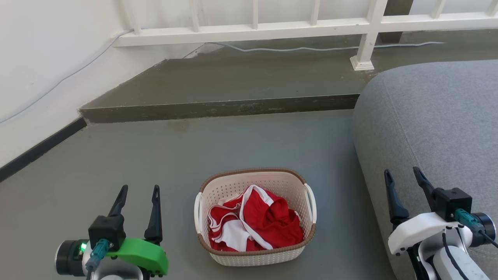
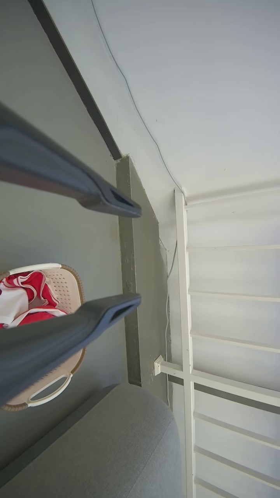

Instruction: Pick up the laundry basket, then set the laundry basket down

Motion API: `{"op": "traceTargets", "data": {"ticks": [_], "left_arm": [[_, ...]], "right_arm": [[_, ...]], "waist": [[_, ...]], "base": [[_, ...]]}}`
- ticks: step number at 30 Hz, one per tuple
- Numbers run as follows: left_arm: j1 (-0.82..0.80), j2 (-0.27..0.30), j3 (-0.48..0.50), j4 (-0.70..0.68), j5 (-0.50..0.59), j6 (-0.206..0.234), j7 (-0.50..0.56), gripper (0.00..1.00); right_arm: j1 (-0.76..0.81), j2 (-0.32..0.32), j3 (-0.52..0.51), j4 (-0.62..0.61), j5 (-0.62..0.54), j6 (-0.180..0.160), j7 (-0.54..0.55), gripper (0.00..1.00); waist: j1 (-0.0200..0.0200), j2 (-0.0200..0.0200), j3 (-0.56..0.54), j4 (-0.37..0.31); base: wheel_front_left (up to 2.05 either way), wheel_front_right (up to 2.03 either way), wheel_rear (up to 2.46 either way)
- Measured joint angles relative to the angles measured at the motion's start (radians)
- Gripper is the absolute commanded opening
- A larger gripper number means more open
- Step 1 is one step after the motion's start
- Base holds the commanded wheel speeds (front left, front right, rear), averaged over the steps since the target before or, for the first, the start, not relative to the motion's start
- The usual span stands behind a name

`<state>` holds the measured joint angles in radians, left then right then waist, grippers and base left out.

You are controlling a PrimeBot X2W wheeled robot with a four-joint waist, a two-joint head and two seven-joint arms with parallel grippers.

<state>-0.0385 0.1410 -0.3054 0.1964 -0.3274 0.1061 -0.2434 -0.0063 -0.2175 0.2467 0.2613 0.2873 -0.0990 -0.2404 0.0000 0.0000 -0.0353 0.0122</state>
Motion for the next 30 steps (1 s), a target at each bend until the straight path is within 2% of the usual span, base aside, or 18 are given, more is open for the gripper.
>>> {"op": "traceTargets", "data": {"ticks": [30], "left_arm": [[0.0, -0.013, 0.004, 0.028, 0.015, 0.009, -0.004, 1.0]], "right_arm": [[0.0, 0.002, -0.004, 0.008, -0.025, -0.004, -0.007, 1.0]], "waist": [[0.0, 0.0, 0.006, -0.001]], "base": [[0.0, 0.0, 0.0]]}}
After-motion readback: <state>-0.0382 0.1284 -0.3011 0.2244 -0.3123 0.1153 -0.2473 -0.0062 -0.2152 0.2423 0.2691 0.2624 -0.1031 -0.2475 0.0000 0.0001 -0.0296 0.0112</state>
